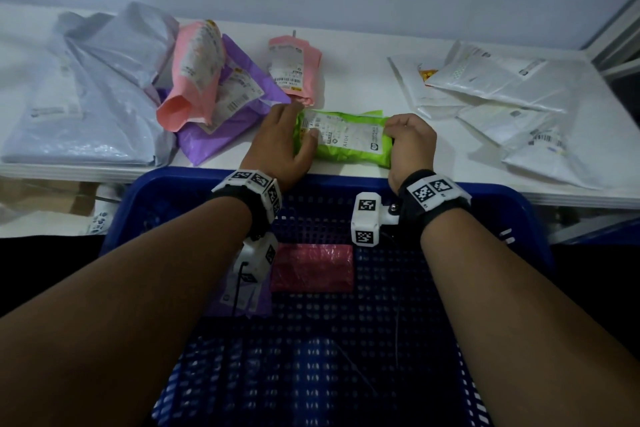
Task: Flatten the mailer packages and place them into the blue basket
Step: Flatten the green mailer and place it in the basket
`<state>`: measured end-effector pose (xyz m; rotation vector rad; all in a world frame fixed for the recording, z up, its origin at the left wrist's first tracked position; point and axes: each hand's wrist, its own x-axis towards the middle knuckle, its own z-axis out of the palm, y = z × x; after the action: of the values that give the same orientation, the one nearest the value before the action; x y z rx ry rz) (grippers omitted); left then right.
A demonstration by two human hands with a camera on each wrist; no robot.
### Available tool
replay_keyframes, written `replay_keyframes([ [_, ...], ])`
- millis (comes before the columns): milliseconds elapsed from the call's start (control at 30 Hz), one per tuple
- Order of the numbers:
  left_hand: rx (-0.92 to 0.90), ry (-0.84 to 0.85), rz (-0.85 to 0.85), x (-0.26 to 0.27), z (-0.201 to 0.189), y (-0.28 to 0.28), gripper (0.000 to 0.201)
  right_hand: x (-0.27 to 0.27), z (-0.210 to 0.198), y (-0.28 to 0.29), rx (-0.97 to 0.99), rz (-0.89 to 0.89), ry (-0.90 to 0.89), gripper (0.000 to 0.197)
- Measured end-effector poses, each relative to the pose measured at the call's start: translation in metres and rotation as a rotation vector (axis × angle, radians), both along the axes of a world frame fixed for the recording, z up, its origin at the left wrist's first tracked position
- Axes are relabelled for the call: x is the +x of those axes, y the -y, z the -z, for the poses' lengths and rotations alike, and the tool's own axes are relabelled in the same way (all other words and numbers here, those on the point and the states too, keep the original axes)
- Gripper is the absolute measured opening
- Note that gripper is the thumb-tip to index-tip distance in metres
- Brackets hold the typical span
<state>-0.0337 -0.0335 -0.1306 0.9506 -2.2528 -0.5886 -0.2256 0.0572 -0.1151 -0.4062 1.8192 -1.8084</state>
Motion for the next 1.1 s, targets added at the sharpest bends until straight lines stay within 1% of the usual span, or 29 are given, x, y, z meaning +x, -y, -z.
replay_keyframes([
  [133,-0.003,-0.043,0.023,0.002,-0.002,-0.003,0.049,-0.002,0.003,0.0,-0.04,-0.015,0.048,0.026],
  [300,-0.014,-0.099,0.055,0.005,-0.003,-0.006,0.048,0.001,0.002,0.001,-0.067,-0.072,0.005,0.03],
  [433,-0.017,-0.094,0.047,0.006,-0.002,-0.004,0.051,0.001,0.004,0.001,-0.061,-0.075,0.014,0.036],
  [533,-0.032,-0.106,0.038,0.005,-0.002,-0.004,0.051,0.0,0.006,0.002,-0.054,-0.074,0.006,0.037],
  [667,-0.112,-0.114,-0.024,0.003,-0.002,-0.005,0.055,0.001,0.008,0.003,-0.017,-0.092,-0.015,0.037],
  [700,-0.154,-0.081,-0.043,0.003,-0.002,-0.006,0.056,0.002,0.007,0.003,-0.006,-0.105,-0.028,0.037],
  [767,-0.279,0.051,-0.059,0.004,-0.001,-0.007,0.058,0.002,0.007,0.003,0.015,-0.127,-0.058,0.036],
  [833,-0.413,0.167,-0.015,0.003,0.001,-0.008,0.058,0.003,0.007,0.003,0.029,-0.136,-0.08,0.036],
  [933,-0.561,0.246,0.066,0.0,0.003,-0.008,0.052,0.004,0.006,0.004,0.045,-0.144,-0.113,0.036],
  [1000,-0.621,0.309,0.142,-0.001,0.003,-0.009,0.05,0.005,0.007,0.005,0.062,-0.153,-0.144,0.036],
  [1100,-0.654,0.453,0.252,0.0,0.004,-0.011,0.054,0.008,0.007,0.006,0.098,-0.15,-0.196,0.033],
])
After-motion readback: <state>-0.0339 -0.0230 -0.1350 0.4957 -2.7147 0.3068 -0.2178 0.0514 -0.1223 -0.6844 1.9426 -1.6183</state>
